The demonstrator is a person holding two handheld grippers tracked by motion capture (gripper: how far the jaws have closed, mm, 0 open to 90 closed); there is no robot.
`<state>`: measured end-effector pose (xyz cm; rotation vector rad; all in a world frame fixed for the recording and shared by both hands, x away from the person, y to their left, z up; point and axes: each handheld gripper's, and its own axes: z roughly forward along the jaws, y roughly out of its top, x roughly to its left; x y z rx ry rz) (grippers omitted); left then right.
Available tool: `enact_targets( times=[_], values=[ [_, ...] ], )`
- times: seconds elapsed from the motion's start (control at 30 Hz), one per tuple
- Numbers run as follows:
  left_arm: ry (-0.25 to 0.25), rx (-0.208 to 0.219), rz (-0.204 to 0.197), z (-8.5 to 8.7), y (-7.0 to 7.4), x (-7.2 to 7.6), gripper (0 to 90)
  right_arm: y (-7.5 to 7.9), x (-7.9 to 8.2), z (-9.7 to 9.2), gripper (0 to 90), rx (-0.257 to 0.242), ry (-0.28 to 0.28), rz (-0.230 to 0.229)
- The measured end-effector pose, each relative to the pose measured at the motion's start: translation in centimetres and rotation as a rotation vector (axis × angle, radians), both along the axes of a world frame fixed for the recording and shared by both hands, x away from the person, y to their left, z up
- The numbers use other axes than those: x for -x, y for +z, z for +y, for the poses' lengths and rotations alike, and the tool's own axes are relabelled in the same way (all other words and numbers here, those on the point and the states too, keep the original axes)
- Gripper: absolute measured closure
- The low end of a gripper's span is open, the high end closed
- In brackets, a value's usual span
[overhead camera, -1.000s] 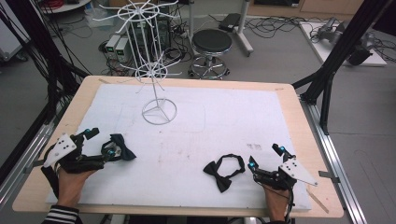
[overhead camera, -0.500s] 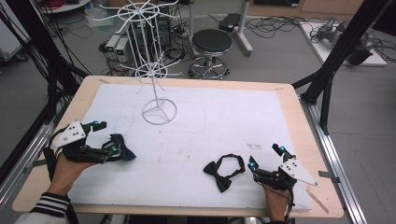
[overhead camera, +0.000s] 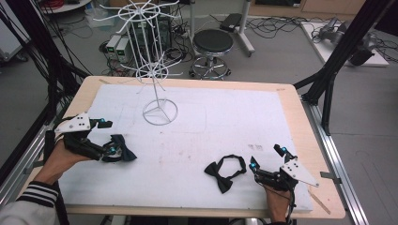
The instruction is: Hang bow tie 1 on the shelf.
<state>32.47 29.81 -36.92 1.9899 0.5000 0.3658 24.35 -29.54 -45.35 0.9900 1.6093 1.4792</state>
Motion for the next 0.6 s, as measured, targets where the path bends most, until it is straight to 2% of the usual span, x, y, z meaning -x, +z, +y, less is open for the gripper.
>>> enact_targets(
  times=[0.13,0.27,0.3,0.33,0.37,0.47,0.5,0.6],
  values=[
    [-0.035,-0.059,0.022,-0.1,0.3,-0.6,9.4,0.0,0.0,0.0,3.0,0.004,-0.001,-0.001],
    [-0.071,-0.103,0.034,-0.1,0.7,-1.2,9.4,0.0,0.0,0.0,3.0,0.004,-0.001,0.000],
    [-0.071,-0.103,0.034,-0.1,0.7,-1.2,9.4,0.0,0.0,0.0,3.0,0.006,-0.002,-0.001],
    [-0.090,-0.135,0.040,-0.2,0.8,-1.5,9.4,0.0,0.0,0.0,3.0,0.005,-0.002,-0.002],
    [-0.090,-0.135,0.040,-0.2,0.8,-1.5,9.4,0.0,0.0,0.0,3.0,0.006,-0.001,-0.003],
    [-0.119,-0.182,0.049,-0.4,0.9,-2.0,9.4,0.0,0.0,0.0,3.0,0.008,-0.003,-0.005],
    [-0.124,-0.226,0.050,-0.5,1.0,-2.3,9.4,0.0,0.0,0.0,3.0,0.007,-0.004,-0.005],
    [-0.139,-0.249,0.060,-0.6,1.1,-2.6,9.4,0.0,0.0,0.0,3.0,0.005,-0.006,-0.006]
  ],
)
